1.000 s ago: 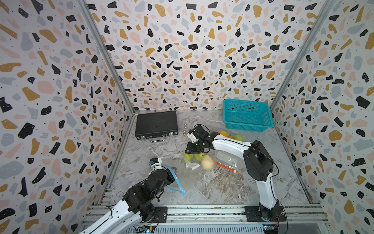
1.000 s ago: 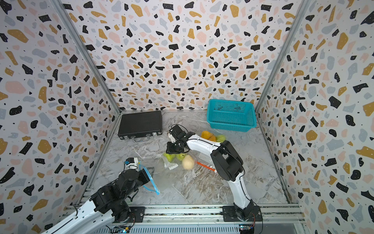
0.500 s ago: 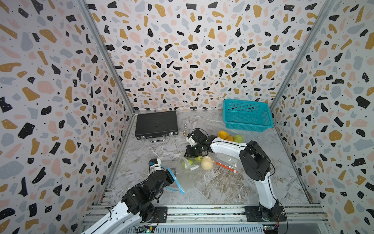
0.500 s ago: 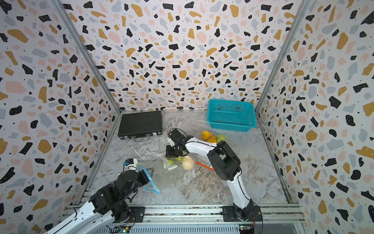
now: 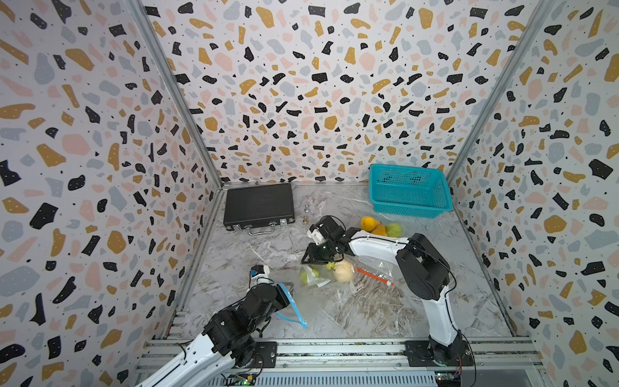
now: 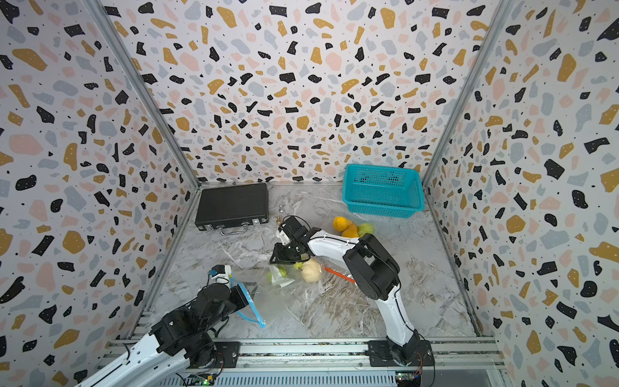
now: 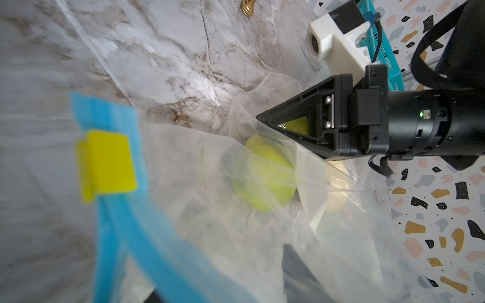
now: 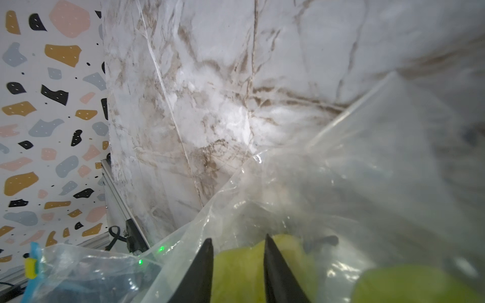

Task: Open the zip-top bag and take out the pear
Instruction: Pick up the pear from the zipper food storage bag.

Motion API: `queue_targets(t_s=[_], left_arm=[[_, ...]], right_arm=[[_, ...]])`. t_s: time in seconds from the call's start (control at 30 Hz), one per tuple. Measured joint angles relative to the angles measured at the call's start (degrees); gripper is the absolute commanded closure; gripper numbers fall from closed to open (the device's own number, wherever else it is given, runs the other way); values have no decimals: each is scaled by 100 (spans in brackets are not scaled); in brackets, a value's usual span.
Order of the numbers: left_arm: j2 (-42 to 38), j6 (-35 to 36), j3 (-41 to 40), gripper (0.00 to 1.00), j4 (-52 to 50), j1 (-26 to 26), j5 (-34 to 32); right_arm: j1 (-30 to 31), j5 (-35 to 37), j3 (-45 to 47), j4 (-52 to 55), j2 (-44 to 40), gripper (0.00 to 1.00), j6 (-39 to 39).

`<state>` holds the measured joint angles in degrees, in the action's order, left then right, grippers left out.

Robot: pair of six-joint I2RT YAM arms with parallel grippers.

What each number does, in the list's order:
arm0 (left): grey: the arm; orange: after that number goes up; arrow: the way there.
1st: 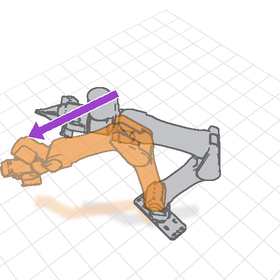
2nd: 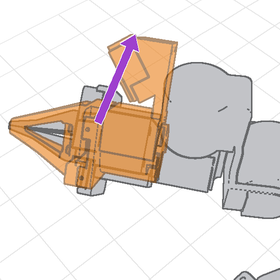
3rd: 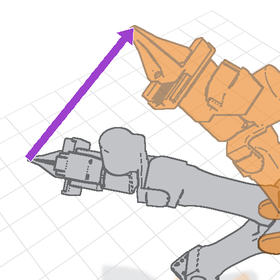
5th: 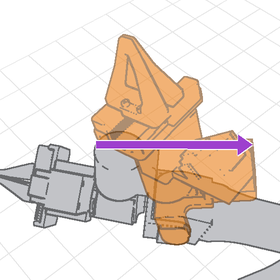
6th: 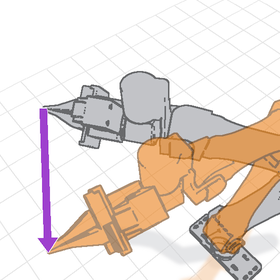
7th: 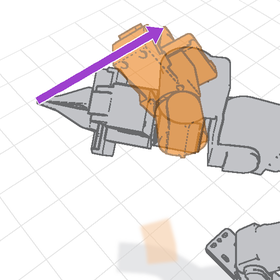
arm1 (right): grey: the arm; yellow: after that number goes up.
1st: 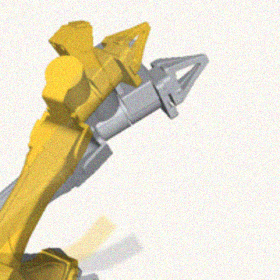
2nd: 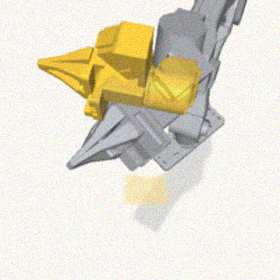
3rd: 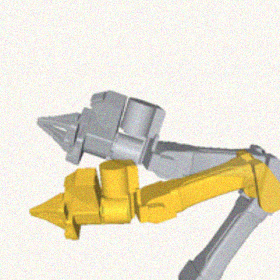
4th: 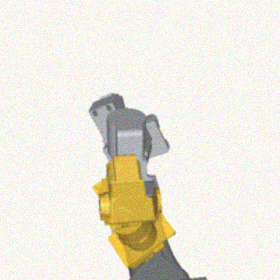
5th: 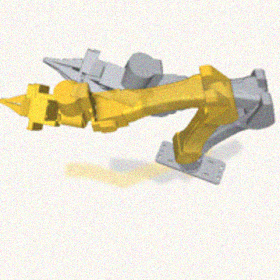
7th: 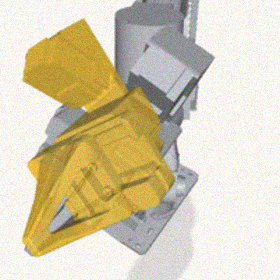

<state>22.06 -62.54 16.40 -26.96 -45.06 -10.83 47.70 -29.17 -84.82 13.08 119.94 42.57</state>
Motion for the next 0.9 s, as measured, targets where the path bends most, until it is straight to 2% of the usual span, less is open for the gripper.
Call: queue_targets(t_s=[0.17,0.33,0.43,0.5,0.6,0.9], left_arm=[[-101,-4,0,46,-13,0,184],[-227,-4,0,45,-20,0,249],[-227,-4,0,46,-22,0,302],[-227,-4,0,45,-22,0,313],[-229,-2,0,45,-22,0,313],[-264,31,0,45,-28,0,330]], right_arm=[[-249,24,98,136,-293,58,-35],[-448,133,393,369,-1174,60,-90],[-424,153,658,293,-1690,75,-39],[-402,164,855,234,-1891,79,44],[-372,179,1045,96,-1799,82,151],[-144,310,1051,-66,-748,88,278]])
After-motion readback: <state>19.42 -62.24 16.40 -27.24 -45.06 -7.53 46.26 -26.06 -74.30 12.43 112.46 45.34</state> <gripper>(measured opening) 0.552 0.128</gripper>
